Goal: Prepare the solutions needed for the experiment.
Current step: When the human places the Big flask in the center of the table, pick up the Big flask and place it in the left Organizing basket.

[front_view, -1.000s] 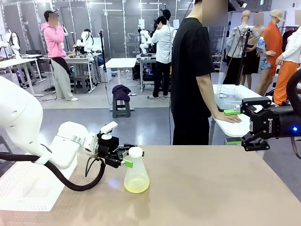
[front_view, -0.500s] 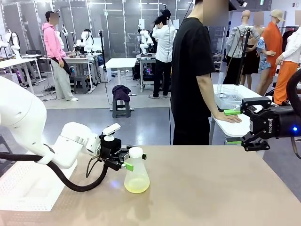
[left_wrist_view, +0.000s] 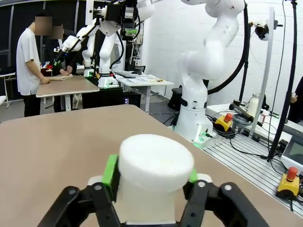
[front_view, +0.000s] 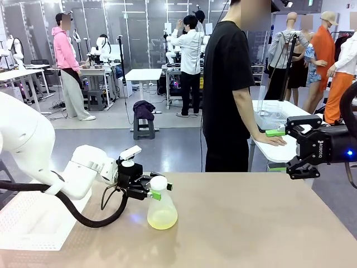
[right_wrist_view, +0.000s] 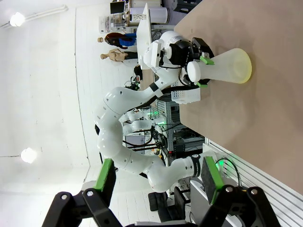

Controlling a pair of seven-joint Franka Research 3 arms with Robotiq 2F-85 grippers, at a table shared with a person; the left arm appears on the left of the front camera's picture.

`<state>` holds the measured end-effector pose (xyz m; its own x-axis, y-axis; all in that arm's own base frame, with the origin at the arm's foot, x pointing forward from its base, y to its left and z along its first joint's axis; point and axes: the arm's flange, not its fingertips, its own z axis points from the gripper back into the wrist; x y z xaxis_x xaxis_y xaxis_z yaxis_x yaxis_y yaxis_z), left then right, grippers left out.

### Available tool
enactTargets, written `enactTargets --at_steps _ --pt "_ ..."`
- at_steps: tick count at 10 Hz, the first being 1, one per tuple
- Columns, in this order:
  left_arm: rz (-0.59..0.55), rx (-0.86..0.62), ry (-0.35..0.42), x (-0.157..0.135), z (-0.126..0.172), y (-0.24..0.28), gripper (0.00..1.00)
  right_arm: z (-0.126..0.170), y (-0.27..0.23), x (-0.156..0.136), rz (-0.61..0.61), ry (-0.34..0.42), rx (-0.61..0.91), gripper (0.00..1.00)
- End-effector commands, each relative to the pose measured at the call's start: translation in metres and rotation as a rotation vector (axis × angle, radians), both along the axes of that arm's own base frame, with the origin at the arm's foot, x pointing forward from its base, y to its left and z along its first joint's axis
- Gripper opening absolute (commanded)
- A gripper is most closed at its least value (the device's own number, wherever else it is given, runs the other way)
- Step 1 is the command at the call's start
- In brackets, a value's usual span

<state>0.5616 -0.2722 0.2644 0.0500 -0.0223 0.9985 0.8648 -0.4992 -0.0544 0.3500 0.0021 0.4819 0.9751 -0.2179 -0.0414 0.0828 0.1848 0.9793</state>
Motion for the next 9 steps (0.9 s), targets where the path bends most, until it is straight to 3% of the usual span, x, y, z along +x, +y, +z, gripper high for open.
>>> enactTargets --at_steps 1,2,3,4,8,9 --pt "-0.015 0.006 0.025 0.0074 -0.0024 -0.0018 0.41 0.0022 0.001 0.0013 -0.011 0.01 0.013 0.92" --pt "-0.009 0.008 0.032 0.0079 -0.0026 -0.0023 0.23 0.0022 0.001 0.0013 -0.011 0.01 0.013 0.92" --pt "-0.003 0.013 0.036 0.0085 -0.0022 -0.003 0.21 0.0022 0.001 0.0013 -0.011 0.01 0.013 0.92" --pt "-0.001 0.013 0.037 0.0095 -0.0021 -0.0037 0.03 0.0022 0.001 0.0013 -0.011 0.01 0.013 0.92" --pt "0.014 0.026 0.044 0.0105 0.0002 -0.0051 0.0 0.0022 0.001 0.0013 -0.011 0.01 0.013 0.92" --pt "0.032 0.045 0.028 0.0107 0.0059 -0.0032 0.05 0.0022 0.001 0.0013 -0.011 0.01 0.013 0.92"
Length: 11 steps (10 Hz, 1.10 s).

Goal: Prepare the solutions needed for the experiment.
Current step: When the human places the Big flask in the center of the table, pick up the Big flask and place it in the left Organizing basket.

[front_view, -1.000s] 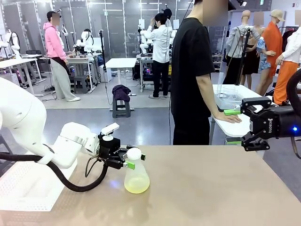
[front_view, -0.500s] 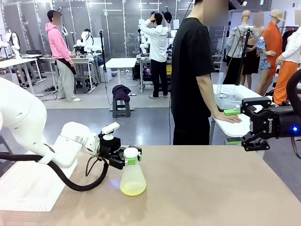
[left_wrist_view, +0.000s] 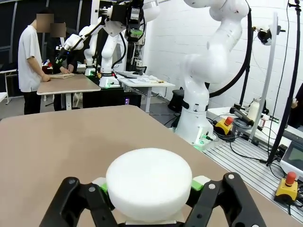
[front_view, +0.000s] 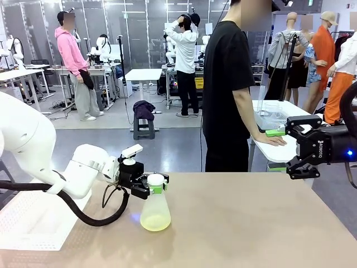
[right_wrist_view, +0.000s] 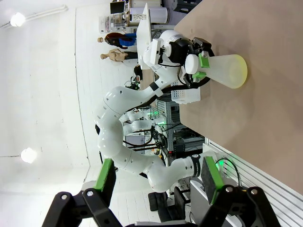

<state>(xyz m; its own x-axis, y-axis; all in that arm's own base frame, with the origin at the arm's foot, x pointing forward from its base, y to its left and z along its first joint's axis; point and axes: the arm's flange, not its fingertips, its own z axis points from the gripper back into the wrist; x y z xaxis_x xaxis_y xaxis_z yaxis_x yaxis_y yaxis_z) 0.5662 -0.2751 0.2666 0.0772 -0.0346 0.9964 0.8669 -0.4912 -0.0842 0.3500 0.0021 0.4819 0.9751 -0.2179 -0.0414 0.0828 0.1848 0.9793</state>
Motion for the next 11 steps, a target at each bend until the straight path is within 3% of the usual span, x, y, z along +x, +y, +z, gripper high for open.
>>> enactTargets --at_steps 1,2,3,6,8,11 --pt "0.039 0.017 -0.02 0.009 0.018 0.006 0.05 0.002 0.001 0.001 -0.011 0.01 0.013 0.92" --pt "0.069 0.014 -0.047 0.014 0.039 0.017 0.0 0.002 0.001 0.001 -0.011 0.01 0.013 0.92" --pt "0.109 0.047 -0.049 0.019 0.06 0.03 0.06 0.002 0.001 0.001 -0.011 0.01 0.013 0.92" --pt "0.163 0.11 -0.073 0.032 0.117 0.075 0.06 0.002 0.001 0.001 -0.011 0.01 0.013 0.92" --pt "0.276 0.104 -0.108 0.038 0.154 0.123 0.06 0.002 0.001 0.001 -0.011 0.01 0.013 0.92" --pt "0.458 0.077 -0.168 0.026 0.177 0.219 0.06 0.002 0.001 0.001 -0.011 0.01 0.013 0.92"
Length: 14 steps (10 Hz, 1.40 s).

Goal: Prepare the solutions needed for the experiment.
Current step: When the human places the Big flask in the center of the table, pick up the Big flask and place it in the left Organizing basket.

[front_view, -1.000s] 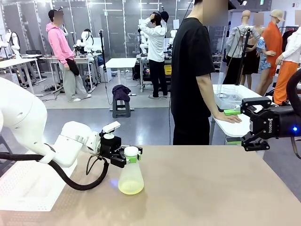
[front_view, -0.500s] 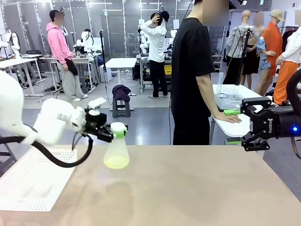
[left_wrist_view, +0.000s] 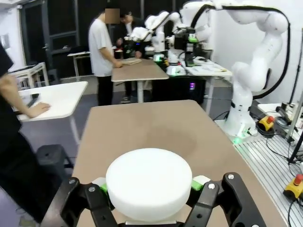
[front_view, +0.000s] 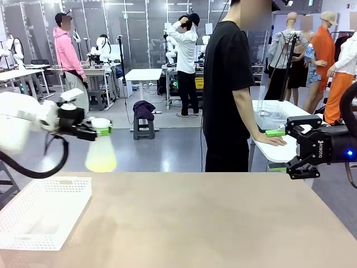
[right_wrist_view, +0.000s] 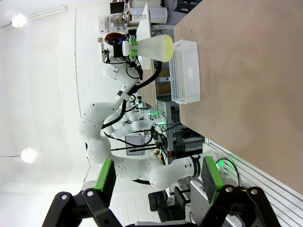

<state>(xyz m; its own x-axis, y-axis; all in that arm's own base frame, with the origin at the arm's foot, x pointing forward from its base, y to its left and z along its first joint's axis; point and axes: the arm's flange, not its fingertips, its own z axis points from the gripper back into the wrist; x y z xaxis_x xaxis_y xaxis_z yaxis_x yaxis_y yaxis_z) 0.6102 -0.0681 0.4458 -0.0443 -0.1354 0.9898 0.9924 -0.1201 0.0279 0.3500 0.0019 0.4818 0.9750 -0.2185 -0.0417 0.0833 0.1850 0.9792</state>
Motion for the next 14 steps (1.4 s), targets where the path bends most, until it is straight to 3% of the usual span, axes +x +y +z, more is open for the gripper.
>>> enactTargets --at_steps 1,2,6,14 --pt "0.124 -0.041 -0.047 -0.027 -0.002 0.044 0.06 0.002 0.001 0.001 -0.01 0.01 0.013 0.92" --pt "0.217 -0.036 -0.07 -0.038 -0.005 0.078 0.06 0.002 0.001 0.001 -0.01 0.01 0.013 0.92" --pt "0.377 -0.096 -0.019 -0.073 -0.039 0.146 0.06 0.002 0.001 0.001 -0.01 0.01 0.013 0.92" --pt "0.409 -0.119 0.044 -0.087 -0.107 0.156 0.06 0.002 0.001 0.001 -0.01 0.01 0.013 0.92"
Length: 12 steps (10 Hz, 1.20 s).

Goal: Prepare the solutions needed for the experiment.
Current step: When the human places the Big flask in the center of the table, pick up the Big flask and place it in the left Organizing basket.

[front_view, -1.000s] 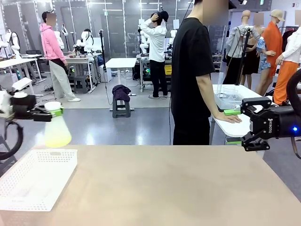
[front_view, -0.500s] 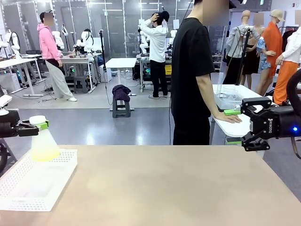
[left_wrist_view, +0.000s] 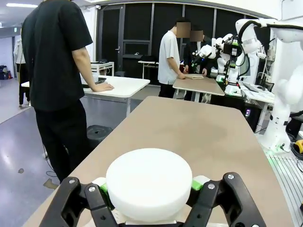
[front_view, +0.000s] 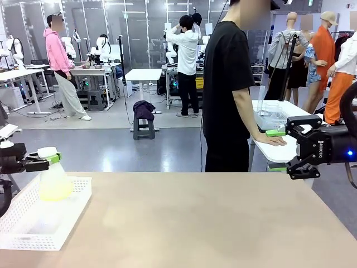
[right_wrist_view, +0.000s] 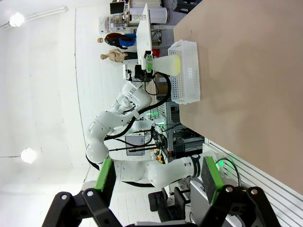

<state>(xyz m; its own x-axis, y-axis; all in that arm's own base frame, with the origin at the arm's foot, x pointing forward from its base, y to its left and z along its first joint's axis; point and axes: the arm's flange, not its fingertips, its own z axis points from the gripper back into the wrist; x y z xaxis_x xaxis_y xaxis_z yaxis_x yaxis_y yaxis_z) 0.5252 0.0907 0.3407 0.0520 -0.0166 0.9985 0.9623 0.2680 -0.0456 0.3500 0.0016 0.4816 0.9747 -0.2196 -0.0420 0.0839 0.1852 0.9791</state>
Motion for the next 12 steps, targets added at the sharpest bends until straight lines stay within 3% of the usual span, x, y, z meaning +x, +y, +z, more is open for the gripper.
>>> enactTargets --at_steps 1,6,11,12 --pt "0.003 -0.011 -0.011 -0.003 -0.01 -0.007 0.06 0.002 0.001 0.001 -0.009 0.009 0.014 0.92" --pt "-0.016 0.017 0.01 -0.009 -0.042 -0.014 0.06 0.002 0.001 0.001 -0.009 0.009 0.014 0.92" --pt "-0.033 0.033 0.011 -0.011 -0.052 -0.013 0.06 0.002 0.001 0.001 -0.009 0.009 0.014 0.92" --pt "-0.042 0.039 0.01 -0.011 -0.052 -0.014 0.44 0.002 0.001 0.001 -0.009 0.009 0.014 0.92"
